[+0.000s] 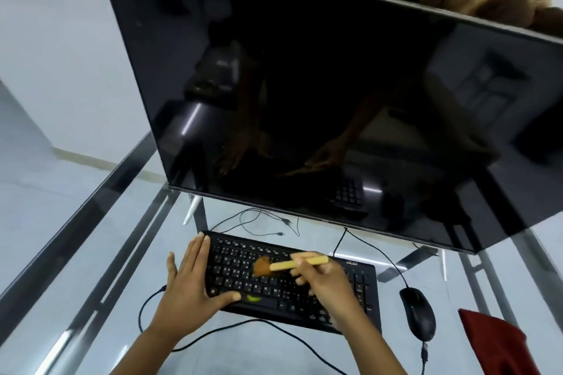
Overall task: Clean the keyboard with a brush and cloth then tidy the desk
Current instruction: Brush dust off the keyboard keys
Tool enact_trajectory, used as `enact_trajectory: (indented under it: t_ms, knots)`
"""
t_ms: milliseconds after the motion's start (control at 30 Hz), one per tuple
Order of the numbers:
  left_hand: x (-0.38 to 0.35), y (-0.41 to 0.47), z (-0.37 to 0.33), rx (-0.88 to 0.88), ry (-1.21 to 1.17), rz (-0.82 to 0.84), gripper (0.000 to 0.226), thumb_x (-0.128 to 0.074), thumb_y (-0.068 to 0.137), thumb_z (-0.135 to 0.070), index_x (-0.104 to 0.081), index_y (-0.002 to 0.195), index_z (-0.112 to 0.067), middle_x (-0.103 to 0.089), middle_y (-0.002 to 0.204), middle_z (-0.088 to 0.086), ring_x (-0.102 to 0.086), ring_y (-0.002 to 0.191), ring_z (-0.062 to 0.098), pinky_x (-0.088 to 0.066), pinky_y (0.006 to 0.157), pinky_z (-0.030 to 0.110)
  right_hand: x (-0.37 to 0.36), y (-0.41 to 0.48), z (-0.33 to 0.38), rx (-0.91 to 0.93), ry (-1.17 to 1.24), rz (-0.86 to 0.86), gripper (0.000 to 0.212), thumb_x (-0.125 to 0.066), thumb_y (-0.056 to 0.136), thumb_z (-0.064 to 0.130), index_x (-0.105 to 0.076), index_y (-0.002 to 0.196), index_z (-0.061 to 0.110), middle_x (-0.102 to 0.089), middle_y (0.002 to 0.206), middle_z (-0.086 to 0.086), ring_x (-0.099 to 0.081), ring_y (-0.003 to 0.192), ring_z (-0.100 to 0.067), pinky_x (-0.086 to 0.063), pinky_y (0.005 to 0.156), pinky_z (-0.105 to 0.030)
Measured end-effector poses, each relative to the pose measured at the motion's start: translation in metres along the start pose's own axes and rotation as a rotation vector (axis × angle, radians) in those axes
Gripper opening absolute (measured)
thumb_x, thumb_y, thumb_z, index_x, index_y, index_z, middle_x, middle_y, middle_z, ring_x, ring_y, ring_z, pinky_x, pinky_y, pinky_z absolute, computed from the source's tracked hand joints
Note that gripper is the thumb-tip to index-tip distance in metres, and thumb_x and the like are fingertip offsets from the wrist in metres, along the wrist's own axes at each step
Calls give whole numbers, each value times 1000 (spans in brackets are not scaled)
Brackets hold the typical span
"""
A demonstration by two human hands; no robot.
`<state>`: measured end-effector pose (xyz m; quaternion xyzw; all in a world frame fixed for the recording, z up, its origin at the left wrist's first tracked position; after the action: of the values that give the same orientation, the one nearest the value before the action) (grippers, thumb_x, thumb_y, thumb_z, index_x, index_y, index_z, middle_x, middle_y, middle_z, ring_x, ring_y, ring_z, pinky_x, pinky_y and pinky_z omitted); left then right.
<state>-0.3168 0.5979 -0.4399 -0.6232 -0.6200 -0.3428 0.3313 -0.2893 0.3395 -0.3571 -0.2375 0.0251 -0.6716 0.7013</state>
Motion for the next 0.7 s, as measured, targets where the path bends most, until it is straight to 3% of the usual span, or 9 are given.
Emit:
enact_trajectory:
  t_ms: [133,267,300,367,433,567,700]
  knots:
    - [1,-6,9,50,-89,-38,127,-52,60,-90,-1,154,-21,-1,161,-8,6,146,4,11,118,40,-7,5,1,113,-62,-209,9,-62,91,30,-70,94,34,-69,75,2,-56,59,-3,-42,53,-12]
    - [1,-13,20,42,-163,-17,127,-60,59,-87,-2,154,-25,-6,160,-9,-2,147,11,-8,120,41,-18,3,6,28,-17,53,10,-61,92,30,-71,95,29,-73,83,-1,-65,68,-9,-45,59,-16]
    - [2,-14,23,32,-151,-8,128,-61,59,-87,-2,154,-24,-7,160,-8,-5,147,12,-9,120,39,-19,5,4,46,-65,37,9,-62,92,30,-70,93,29,-73,81,-3,-65,66,-14,-45,56,-18]
    - [3,-17,25,-11,-100,8,128,-60,61,-87,-2,154,-20,-8,160,-6,-6,147,10,-9,119,35,-18,9,1,118,-145,-147,7,-63,91,30,-69,92,32,-70,75,-8,-57,58,-18,-42,51,-22]
    - [3,-20,26,-39,-58,10,127,-57,63,-87,-3,154,-17,-9,160,-4,-6,147,10,-9,120,36,-16,10,2,157,-109,-248,8,-63,91,30,-70,93,31,-69,73,-9,-55,57,-11,-43,52,-21]
    - [2,-20,26,-31,-21,5,125,-53,65,-88,-3,154,-15,-11,160,-1,-6,147,11,-6,120,33,-24,5,9,42,-96,26,9,-62,92,29,-70,93,29,-73,81,2,-64,65,-4,-44,54,-13]
    - [4,-21,24,-1,-31,33,124,-54,65,-87,-5,153,-15,-15,159,2,-14,146,18,-16,118,38,-22,5,15,197,-272,-242,7,-63,91,27,-68,93,31,-67,71,3,-53,54,-2,-40,48,-12]
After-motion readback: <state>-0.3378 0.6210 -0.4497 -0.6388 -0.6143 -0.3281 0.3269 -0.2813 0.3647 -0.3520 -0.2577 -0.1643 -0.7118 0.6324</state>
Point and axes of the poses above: each hand's wrist, its own y-axis towards the middle knuckle, its own x-axis out of the back of the hand, z = x × y, the point moved 1 cm from there along y, towards the middle knuckle
